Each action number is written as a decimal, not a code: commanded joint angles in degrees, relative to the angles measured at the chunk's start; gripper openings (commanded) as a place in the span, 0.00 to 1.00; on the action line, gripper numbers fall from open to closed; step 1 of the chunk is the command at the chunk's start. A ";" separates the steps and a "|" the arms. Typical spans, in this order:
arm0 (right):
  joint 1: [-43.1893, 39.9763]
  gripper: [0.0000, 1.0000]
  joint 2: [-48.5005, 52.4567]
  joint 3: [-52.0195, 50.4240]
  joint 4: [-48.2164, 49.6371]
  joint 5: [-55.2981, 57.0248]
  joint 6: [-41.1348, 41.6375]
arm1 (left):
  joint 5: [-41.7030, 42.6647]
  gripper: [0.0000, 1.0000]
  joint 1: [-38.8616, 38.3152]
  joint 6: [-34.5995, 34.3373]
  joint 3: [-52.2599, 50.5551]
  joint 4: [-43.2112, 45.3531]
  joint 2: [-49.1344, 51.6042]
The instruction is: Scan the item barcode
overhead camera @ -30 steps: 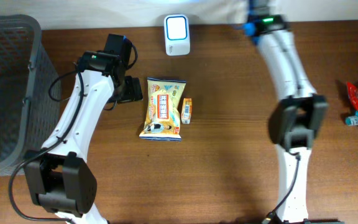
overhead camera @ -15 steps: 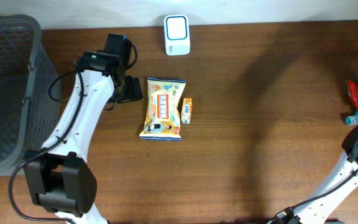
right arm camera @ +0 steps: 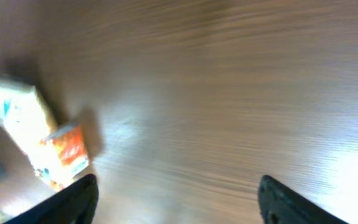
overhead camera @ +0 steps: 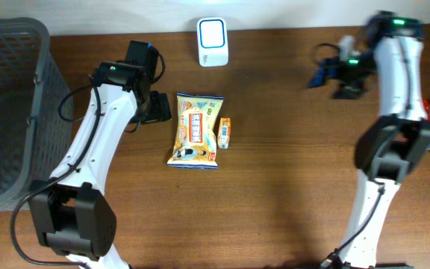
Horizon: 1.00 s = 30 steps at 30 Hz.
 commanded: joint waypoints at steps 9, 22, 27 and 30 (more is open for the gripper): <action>34.86 0.34 -0.31 0.31 -0.17 4.83 2.99 | 0.22 0.99 0.11 0.07 0.15 -0.04 0.02; 27.69 0.29 -0.48 -5.38 -0.46 22.58 14.08 | 0.20 0.99 0.11 0.07 0.15 -0.04 0.02; 26.84 0.67 -0.35 -3.80 -1.90 22.77 5.66 | 0.22 0.99 0.11 0.07 0.15 -0.04 0.02; 27.12 0.64 -0.35 -3.80 -2.03 19.06 5.62 | 0.22 0.99 0.11 0.07 0.15 -0.04 0.02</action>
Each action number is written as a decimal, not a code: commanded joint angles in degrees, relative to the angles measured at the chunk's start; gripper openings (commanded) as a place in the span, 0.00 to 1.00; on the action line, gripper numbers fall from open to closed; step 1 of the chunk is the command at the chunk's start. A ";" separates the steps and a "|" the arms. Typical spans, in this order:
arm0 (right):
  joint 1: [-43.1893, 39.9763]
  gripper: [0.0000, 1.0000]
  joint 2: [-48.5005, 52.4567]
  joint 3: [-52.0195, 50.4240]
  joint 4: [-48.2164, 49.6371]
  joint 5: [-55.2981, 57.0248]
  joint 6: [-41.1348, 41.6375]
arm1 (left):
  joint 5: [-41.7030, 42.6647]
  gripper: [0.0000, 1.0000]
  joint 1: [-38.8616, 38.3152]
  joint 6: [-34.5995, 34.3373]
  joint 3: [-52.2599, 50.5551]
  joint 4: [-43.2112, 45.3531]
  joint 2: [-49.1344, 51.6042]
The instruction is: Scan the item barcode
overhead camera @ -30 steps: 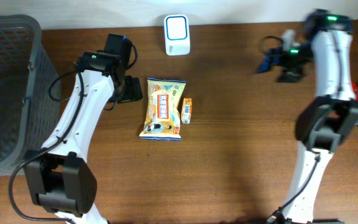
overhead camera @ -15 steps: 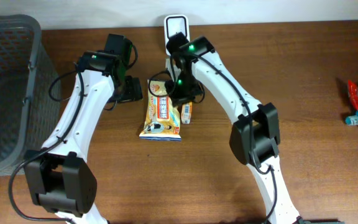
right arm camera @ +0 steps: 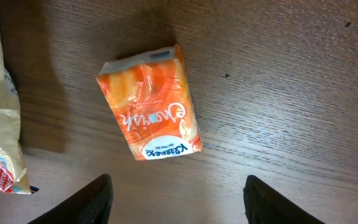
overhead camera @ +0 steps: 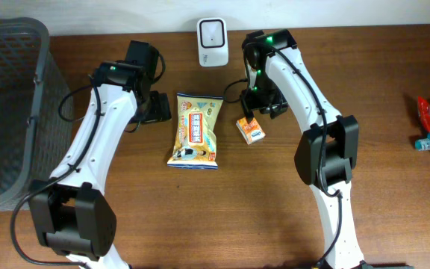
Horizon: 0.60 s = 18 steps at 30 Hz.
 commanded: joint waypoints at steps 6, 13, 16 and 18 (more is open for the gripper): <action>8.85 0.50 -0.52 -3.96 2.34 12.31 3.04 | 0.24 0.99 0.13 0.07 0.15 -0.04 0.02; 11.78 0.12 -0.52 -15.67 13.20 25.68 11.45 | 0.22 0.99 0.13 0.07 0.15 -0.04 0.02; 11.65 0.04 -0.66 -13.46 10.60 22.03 11.50 | 0.22 0.99 0.13 0.07 0.15 -0.04 0.02; 9.77 0.04 -1.20 -4.85 4.28 15.56 11.41 | 0.22 0.99 0.13 0.07 0.15 -0.04 0.02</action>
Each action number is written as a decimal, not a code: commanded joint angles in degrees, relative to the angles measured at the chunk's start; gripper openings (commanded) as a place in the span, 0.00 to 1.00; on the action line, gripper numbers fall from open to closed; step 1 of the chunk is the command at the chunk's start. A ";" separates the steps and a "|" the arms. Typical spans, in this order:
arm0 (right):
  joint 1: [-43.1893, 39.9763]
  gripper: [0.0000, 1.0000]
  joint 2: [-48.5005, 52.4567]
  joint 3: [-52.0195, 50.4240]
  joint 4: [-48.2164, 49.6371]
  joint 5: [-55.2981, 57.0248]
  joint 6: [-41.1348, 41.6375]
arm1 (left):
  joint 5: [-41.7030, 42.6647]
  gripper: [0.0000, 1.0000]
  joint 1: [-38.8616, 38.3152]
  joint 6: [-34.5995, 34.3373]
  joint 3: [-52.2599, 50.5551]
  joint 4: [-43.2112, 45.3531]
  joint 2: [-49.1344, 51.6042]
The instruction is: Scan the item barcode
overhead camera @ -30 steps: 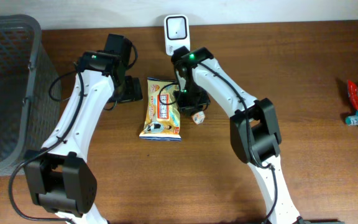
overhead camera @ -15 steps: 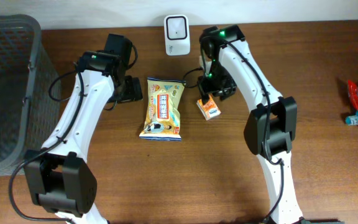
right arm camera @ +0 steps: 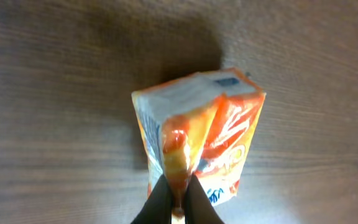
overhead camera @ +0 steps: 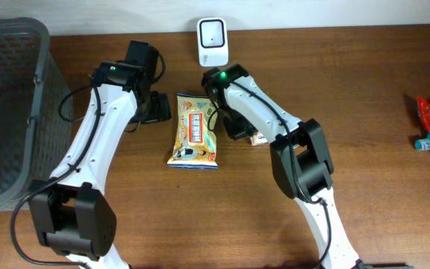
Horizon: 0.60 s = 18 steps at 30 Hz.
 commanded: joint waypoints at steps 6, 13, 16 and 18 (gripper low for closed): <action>-11.56 0.04 -1.29 12.79 -7.32 -58.84 -22.93 | 0.20 0.99 0.13 0.07 0.15 -0.04 0.02; -22.12 0.14 -1.29 -13.33 9.25 -54.60 -15.37 | 0.22 0.99 0.13 0.07 0.15 -0.04 0.02; -29.09 0.41 -2.08 -9.20 1.90 -42.66 -15.45 | 0.22 0.99 0.13 0.07 0.15 -0.04 0.02; -28.89 0.57 -5.09 -4.92 -2.89 -42.99 -19.43 | 0.20 0.99 0.13 0.07 0.15 -0.04 0.02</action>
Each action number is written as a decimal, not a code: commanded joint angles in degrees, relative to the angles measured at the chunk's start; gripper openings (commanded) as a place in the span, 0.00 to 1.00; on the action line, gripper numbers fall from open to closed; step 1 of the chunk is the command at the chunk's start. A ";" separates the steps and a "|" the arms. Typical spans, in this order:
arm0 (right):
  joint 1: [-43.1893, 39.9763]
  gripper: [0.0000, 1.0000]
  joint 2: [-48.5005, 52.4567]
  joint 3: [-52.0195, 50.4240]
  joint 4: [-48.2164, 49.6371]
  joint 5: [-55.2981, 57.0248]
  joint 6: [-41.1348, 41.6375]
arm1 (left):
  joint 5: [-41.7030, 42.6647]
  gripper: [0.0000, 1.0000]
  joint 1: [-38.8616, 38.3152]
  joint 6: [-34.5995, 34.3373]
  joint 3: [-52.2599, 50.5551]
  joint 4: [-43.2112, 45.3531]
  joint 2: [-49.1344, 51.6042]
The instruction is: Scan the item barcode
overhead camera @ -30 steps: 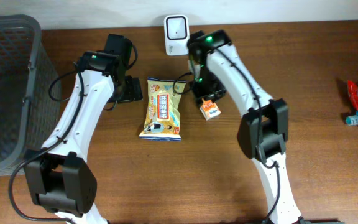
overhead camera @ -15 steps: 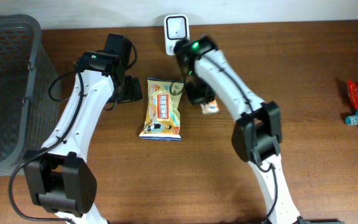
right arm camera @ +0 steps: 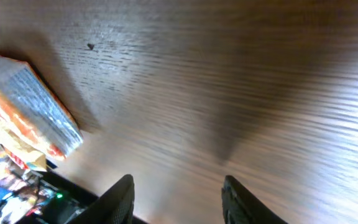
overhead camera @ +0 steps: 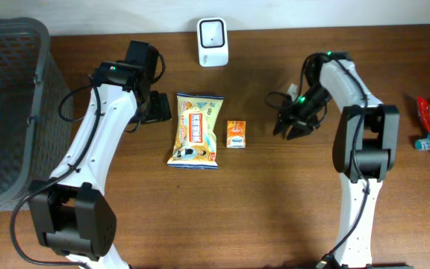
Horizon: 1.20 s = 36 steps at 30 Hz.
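Note:
A small orange pack (overhead camera: 236, 134) lies flat on the wooden table, just right of a yellow snack bag (overhead camera: 195, 131). The white barcode scanner (overhead camera: 213, 32) stands at the back edge. My right gripper (overhead camera: 290, 123) hovers to the right of the pack, apart from it. In the right wrist view the right gripper (right arm camera: 179, 202) is open with only bare wood between its fingers, and the orange pack (right arm camera: 30, 112) shows blurred at the left edge. My left gripper (overhead camera: 155, 107) rests left of the snack bag; its jaws cannot be made out.
A dark mesh basket (overhead camera: 6, 112) fills the left end of the table. Red and blue packets lie at the far right edge. The table (overhead camera: 312, 202) is brown wood.
My right gripper was shut on the orange pack beside the snack bag. It is now open and further right, and the pack lies flat on the table.
First the right gripper was open at the back right, with the pack on its edge against the snack bag. Then it hung open over the pack, which lay further right. Then it was shut on the pack. Now the pack is let go, the left arm unmoved.

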 commanded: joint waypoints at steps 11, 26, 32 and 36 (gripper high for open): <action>17.22 0.44 -4.07 2.40 9.31 0.63 4.76 | 0.22 0.99 0.13 0.07 0.15 -0.09 0.02; 8.59 0.04 -4.09 -1.95 7.93 -45.11 -13.40 | 0.20 0.99 0.13 0.07 0.15 -0.09 0.02; 8.72 0.04 -4.09 -1.95 3.32 -49.00 -27.21 | 0.20 0.99 0.13 0.07 0.15 -0.09 0.02; 8.28 0.04 -4.09 -1.62 11.15 -50.23 -13.46 | 0.22 0.99 0.13 0.07 0.15 -0.09 0.02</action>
